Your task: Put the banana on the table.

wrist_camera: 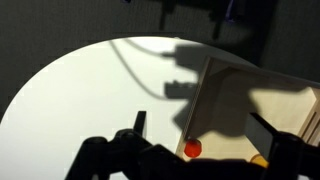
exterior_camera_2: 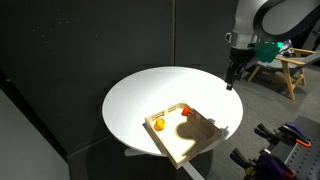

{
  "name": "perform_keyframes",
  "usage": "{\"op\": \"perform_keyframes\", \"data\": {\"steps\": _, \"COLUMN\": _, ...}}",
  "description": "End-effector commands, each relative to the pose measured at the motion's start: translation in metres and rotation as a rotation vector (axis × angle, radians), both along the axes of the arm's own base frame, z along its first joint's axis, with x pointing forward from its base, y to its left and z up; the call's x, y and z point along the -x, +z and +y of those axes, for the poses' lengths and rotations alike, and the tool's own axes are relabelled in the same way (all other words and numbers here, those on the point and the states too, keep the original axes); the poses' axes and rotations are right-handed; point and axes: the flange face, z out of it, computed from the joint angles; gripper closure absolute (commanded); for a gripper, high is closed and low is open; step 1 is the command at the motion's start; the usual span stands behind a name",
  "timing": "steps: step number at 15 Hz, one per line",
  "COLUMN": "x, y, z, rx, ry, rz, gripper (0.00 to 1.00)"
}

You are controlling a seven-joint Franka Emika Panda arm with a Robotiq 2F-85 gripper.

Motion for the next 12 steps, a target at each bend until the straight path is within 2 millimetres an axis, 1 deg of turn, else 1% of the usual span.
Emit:
{"op": "perform_keyframes", "data": {"steps": 1, "x": 0.0120, "y": 0.0149, "z": 0.0073, "rx": -0.009, "ry": -0.072, "rz": -0.058, "gripper": 0.00}}
{"op": "perform_keyframes", "data": {"steps": 4, "x": 0.0163, "y": 0.0185, "z": 0.0091, "rx": -0.005, "ry": -0.135, "rz": -0.041, "gripper": 0.00}}
{"op": "perform_keyframes", "data": {"steps": 6, "x": 0.0186, "y": 0.0172, "z": 0.0107, "rx": -0.005, "ry": -0.153, "rz": -0.010, "gripper": 0.00}}
{"op": "perform_keyframes", "data": {"steps": 8, "x": 0.0205, "y": 0.0147, "z": 0.0118, "rx": -0.006, "ry": -0.155, "rz": 0.033, "gripper": 0.00}}
{"op": "perform_keyframes", "data": {"steps": 9, "x": 0.0153, "y": 0.0108, "z": 0.0086, "rx": 0.001, "ry": -0.132, "rz": 0.009, "gripper": 0.00}}
{"op": "perform_keyframes", "data": {"steps": 12, "x": 0.0173, "y": 0.0093, "z": 0.0091, "rx": 0.001, "ry": -0.135, "rz": 0.026, "gripper": 0.00}}
